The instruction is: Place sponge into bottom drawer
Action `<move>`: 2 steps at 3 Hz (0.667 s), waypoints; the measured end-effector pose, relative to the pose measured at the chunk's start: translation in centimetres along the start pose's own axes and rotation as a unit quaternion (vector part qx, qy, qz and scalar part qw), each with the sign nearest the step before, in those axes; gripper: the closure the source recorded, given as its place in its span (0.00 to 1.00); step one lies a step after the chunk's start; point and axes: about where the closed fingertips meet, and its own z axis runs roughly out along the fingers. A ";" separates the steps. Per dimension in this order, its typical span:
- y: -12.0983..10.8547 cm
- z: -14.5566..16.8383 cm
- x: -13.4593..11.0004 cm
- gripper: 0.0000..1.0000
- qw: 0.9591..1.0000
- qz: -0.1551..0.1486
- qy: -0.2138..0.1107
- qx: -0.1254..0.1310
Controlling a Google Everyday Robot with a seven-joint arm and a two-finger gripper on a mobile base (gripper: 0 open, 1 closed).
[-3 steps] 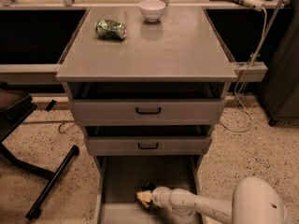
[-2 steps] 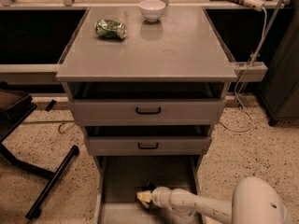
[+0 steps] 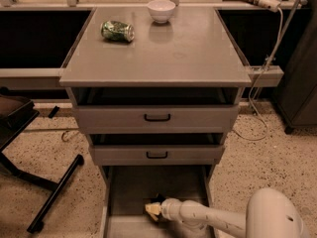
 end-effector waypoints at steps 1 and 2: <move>0.0 0.0 0.0 0.13 1.000 0.000 0.000 0.000; 0.0 0.0 0.0 0.00 1.000 0.000 0.000 0.000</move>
Offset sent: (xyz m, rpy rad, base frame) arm 0.0000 0.0000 0.0000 0.0000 0.0000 0.0000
